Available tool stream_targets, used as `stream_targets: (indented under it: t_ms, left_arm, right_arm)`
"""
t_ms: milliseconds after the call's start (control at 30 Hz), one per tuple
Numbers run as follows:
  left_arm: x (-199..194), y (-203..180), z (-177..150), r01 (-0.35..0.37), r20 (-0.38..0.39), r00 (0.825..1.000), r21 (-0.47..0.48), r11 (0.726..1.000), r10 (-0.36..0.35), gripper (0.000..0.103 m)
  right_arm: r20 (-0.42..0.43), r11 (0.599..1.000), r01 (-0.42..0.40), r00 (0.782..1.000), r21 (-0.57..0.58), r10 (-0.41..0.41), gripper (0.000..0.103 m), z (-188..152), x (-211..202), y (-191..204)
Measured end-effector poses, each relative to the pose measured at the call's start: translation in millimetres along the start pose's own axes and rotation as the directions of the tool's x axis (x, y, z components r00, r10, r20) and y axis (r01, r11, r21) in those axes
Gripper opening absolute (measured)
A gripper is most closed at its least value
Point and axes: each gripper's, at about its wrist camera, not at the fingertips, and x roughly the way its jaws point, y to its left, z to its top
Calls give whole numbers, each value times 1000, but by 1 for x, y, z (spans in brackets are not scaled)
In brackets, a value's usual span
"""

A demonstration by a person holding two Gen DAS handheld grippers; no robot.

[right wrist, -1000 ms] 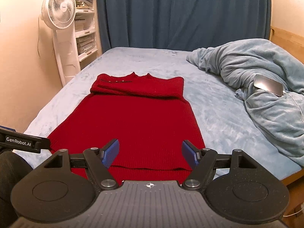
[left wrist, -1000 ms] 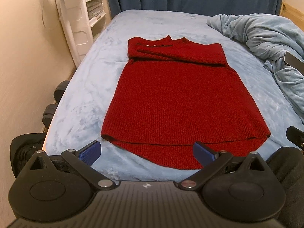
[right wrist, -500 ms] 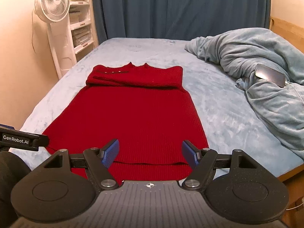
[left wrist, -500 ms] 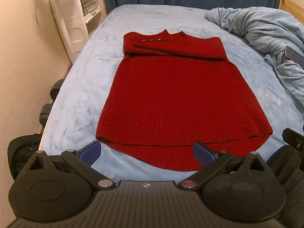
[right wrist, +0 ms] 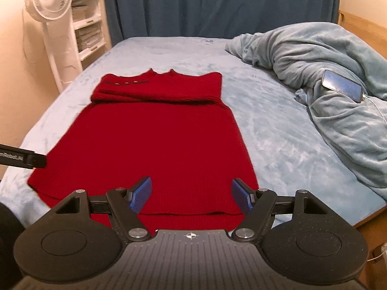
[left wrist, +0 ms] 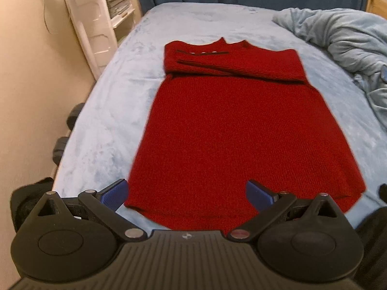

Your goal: Fold small clothes

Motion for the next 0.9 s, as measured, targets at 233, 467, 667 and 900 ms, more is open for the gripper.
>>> stream_targets:
  t_ms: [233, 467, 667, 900]
  left_arm:
    - [39, 16, 24, -57, -7, 998, 25, 998, 57, 103]
    - [111, 46, 37, -61, -36, 997, 51, 997, 62, 103]
    - [163, 61, 40, -131, -124, 982, 99, 986, 143, 103]
    - [190, 75, 31, -110, -163, 979, 77, 991, 122, 103]
  right_arm:
    - [-23, 999, 40, 999, 15, -40, 75, 11, 38, -22]
    - [-150, 994, 82, 986, 78, -69, 79, 20, 127, -76]
    - [-267, 985, 90, 963, 147, -48, 79, 23, 203, -111]
    - [-356, 980, 99, 934, 171, -33, 89, 16, 251, -119]
